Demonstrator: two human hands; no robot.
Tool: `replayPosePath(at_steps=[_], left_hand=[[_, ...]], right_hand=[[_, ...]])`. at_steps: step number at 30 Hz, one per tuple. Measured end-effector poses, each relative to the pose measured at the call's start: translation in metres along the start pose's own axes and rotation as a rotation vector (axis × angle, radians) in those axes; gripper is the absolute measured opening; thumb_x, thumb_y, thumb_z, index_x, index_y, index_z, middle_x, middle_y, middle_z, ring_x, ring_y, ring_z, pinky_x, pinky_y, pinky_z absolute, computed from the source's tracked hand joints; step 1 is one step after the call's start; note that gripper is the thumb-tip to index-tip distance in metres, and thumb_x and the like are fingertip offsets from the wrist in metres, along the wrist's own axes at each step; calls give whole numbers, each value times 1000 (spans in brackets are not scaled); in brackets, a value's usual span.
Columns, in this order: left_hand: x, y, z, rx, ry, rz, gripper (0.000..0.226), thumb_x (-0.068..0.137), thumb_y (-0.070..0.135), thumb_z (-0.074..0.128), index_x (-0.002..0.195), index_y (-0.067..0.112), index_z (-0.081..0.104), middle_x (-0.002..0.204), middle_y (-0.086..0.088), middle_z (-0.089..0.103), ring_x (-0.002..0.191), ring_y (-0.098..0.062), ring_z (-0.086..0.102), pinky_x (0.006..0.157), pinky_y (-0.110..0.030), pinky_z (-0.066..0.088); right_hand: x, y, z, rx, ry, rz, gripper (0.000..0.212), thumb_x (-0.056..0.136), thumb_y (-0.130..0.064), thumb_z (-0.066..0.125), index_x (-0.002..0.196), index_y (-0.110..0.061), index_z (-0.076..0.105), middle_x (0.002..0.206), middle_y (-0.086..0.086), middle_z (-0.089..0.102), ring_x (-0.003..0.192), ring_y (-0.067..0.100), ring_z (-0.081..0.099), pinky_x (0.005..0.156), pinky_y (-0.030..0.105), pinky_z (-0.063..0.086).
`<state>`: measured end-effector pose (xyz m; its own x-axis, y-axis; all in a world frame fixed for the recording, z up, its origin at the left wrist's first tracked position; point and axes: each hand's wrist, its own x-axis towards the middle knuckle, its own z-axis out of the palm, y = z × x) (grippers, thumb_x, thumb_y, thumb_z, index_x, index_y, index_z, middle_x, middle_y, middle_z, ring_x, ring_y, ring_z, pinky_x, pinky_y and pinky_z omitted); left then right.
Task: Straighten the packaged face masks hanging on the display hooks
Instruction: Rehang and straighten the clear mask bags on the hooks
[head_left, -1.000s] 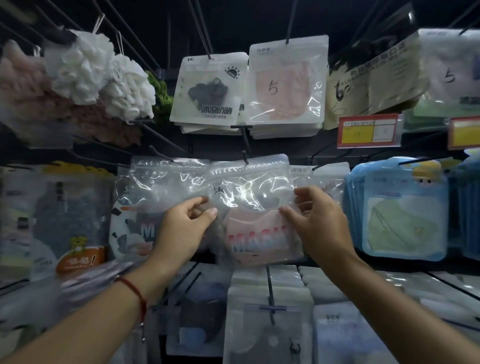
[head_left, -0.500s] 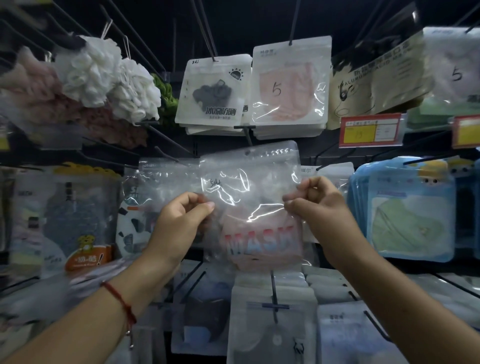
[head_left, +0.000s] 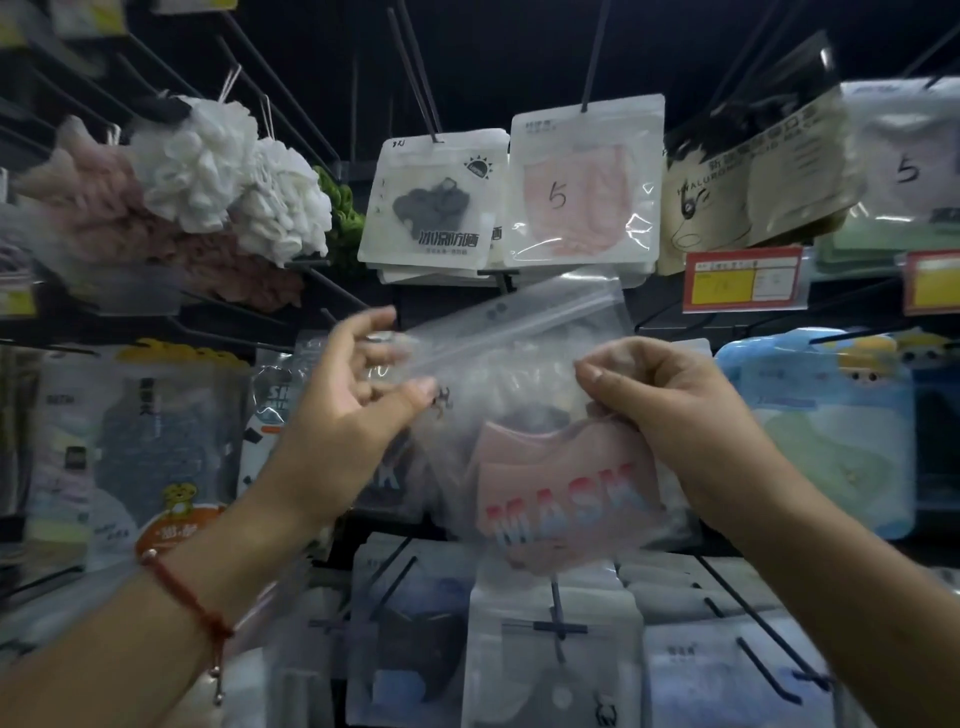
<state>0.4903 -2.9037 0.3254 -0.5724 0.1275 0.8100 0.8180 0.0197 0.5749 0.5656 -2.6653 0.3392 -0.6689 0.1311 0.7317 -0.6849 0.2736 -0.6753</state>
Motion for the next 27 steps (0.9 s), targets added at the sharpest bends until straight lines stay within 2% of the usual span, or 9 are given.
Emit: replayPosePath(at_steps=[2,5,7,10,12,15,17,20,27], left_hand=[[8,13,-6,174,-47,79,52,85,44,66,133,48,48,114,16,62,102,-8,65,84,-28,53],[20,26,-11,387,-226,22,23,96,35,62,119,35,66,98,9,74,90,-10,71,89,-38,56],[23,28,-13,361,-320,-56,17,98,29,57,100,25,74,85,3,77,78,-23,73,79,-46,59],[22,26,-20,319,-324,-86,21,96,28,60,85,21,76,75,-3,75,65,-21,68,64,-35,54],[22,20,-26,295,-309,-89,20,95,27,62,82,20,75,73,-5,73,62,-17,65,59,-28,52],[24,15,-37,296,-338,-77,19,95,27,62,81,20,73,68,2,72,58,-6,64,55,-17,46],[24,14,-45,273,-335,-75,19,94,27,62,81,17,72,64,3,70,51,-2,59,48,-11,41],[25,11,-59,215,-315,-98,19,95,23,62,79,13,69,60,1,66,46,-5,54,40,-13,38],[25,0,-87,170,-366,-115,15,93,23,64,86,10,69,58,2,64,46,-6,55,44,-14,41]], right_hand=[[-2,1,2,-20,-18,-1,2,86,-21,72,84,-20,73,72,2,66,67,15,63,62,31,54],[-5,2,9,-23,-18,26,8,86,-14,72,90,-21,74,72,4,65,69,19,59,68,37,50],[-4,3,15,-42,-7,9,14,85,-13,72,94,-24,72,71,1,62,68,21,58,66,38,50],[-5,3,23,-324,51,-101,44,84,-22,75,120,-39,57,89,-10,63,73,7,60,69,37,58],[-9,-1,32,-705,117,-291,69,85,-28,72,141,-43,35,122,-17,52,98,-3,54,85,26,52],[-7,-4,52,-1142,106,-595,77,85,-36,63,152,-27,26,157,0,25,144,20,24,117,39,22],[-2,-4,65,-1255,26,-654,69,86,-43,56,149,-22,36,157,6,31,146,28,21,120,43,14],[6,-4,84,-1304,-35,-674,59,87,-45,53,140,-20,50,146,6,47,140,27,33,116,38,13],[15,-5,116,-1324,-67,-635,64,81,-52,51,135,-19,50,122,0,53,115,19,44,100,31,35]])
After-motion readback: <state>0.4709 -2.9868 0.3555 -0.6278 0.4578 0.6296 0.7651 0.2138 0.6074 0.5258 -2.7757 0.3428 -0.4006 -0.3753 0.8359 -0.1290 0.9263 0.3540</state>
